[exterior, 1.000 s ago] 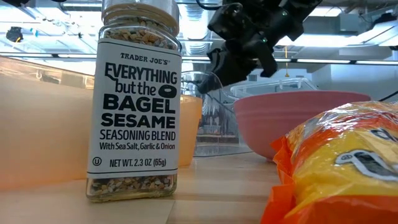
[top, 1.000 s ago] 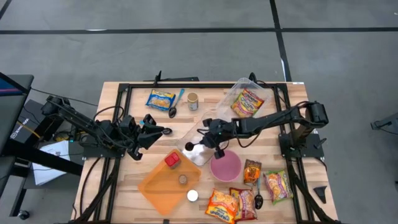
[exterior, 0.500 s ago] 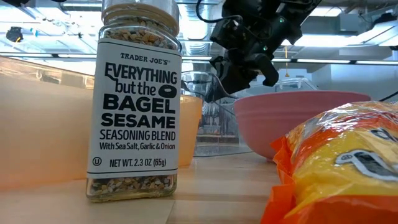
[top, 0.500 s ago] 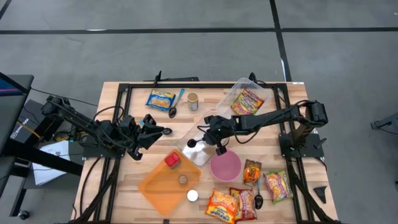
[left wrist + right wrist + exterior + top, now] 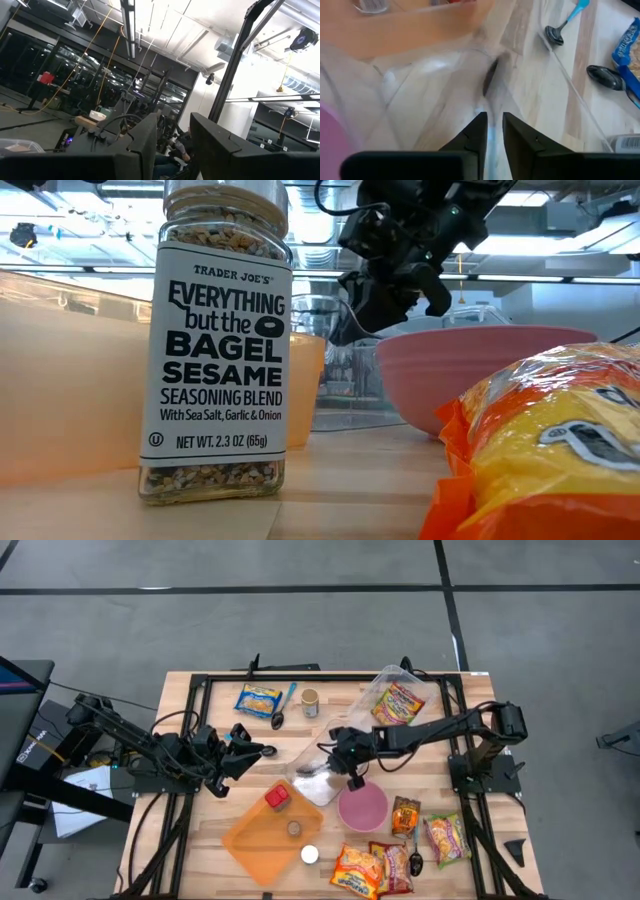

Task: Pick & Place Food Item
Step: Put the green noodle pack into the transparent container

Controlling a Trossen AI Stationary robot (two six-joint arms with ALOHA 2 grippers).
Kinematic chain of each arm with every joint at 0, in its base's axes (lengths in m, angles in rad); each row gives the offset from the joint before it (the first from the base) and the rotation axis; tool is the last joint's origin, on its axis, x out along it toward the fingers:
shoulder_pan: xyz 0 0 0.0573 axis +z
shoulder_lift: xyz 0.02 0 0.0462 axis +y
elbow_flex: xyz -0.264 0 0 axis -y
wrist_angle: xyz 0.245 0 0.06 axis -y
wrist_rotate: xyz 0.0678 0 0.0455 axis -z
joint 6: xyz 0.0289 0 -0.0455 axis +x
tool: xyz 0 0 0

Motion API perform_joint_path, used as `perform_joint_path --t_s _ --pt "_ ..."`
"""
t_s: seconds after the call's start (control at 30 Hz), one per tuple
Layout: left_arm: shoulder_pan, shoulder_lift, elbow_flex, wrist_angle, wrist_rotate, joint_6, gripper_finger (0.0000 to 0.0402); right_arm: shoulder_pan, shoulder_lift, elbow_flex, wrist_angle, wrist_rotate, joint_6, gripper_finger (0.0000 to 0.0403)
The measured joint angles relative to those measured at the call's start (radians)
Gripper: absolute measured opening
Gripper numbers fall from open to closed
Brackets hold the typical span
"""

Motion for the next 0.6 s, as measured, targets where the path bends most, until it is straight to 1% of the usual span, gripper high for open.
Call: perform_joint_path --t_s 0.23,0.37,0.5,0.6 --pt "0.0 0.0 0.0 0.0 0.0 0.0 0.0112 0.0 0.0 0.0 0.005 0.0 0.027 0.0058" --pt "0.0 0.0 0.0 0.0 0.0 0.0 0.0112 0.004 -0.021 0.002 0.009 0.0 0.101 0.0059" --pt "0.0 0.0 0.0 0.0 0.0 0.0 0.0112 0.025 -0.071 0.002 0.005 0.0 0.173 0.0059" --pt "0.0 0.0 0.0 0.001 0.0 0.001 0.0112 0.049 -0.118 0.002 0.006 0.0 0.263 0.0059"
